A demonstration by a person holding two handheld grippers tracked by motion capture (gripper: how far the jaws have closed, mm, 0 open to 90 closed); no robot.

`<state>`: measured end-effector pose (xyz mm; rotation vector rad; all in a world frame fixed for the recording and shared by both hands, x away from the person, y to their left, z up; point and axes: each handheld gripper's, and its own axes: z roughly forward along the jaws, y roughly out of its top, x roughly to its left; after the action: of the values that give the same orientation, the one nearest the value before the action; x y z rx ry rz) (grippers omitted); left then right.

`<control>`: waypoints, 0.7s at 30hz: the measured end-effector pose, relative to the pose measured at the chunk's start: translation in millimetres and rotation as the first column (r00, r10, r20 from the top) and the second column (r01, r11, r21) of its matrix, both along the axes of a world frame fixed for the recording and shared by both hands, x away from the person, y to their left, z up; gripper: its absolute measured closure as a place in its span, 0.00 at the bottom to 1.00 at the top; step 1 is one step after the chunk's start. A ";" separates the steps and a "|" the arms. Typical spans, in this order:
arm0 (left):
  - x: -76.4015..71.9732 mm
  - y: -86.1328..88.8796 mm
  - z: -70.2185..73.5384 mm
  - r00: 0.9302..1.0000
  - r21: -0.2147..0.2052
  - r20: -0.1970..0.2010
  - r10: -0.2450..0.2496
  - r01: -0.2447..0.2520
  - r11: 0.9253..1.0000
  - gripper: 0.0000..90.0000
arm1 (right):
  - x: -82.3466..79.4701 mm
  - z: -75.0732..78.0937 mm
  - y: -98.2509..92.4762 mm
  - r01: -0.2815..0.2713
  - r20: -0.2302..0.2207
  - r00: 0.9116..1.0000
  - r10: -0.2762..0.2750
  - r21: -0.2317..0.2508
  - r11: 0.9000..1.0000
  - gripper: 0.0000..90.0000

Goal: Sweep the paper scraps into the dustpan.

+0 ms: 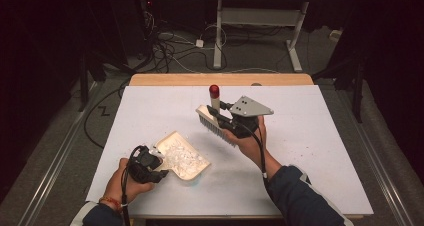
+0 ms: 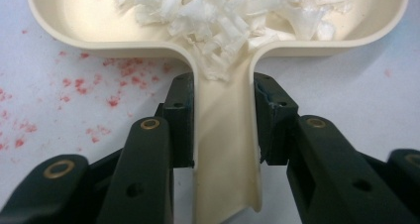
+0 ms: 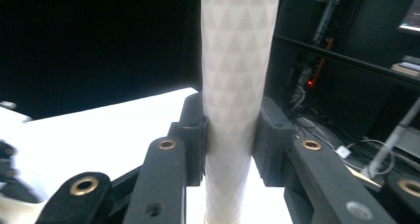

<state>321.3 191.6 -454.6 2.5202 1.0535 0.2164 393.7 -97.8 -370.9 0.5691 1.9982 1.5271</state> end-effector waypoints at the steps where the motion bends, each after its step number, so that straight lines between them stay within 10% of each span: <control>1: -0.5 0.8 0.0 1.000 -0.002 -0.001 0.002 -0.002 1.000 0.70 | 0.0 0.0 0.0 0.000 0.000 1.000 0.000 0.000 1.000 0.79; 13: 0.7 8.4 -1.5 1.000 -0.016 -0.004 -0.002 0.002 1.000 0.70 | 20.9 -28.4 47.3 -0.066 -0.054 0.997 0.062 -0.082 0.994 0.79; 21: -0.1 12.8 -1.7 1.000 -0.024 -0.009 0.008 -0.008 1.000 0.70 | -1.0 -29.3 66.6 -0.239 -0.087 0.969 0.232 -0.090 0.967 0.78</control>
<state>321.2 204.4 -456.3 2.4979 1.0639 0.1934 392.7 -31.2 -400.1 0.3635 2.2537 1.5499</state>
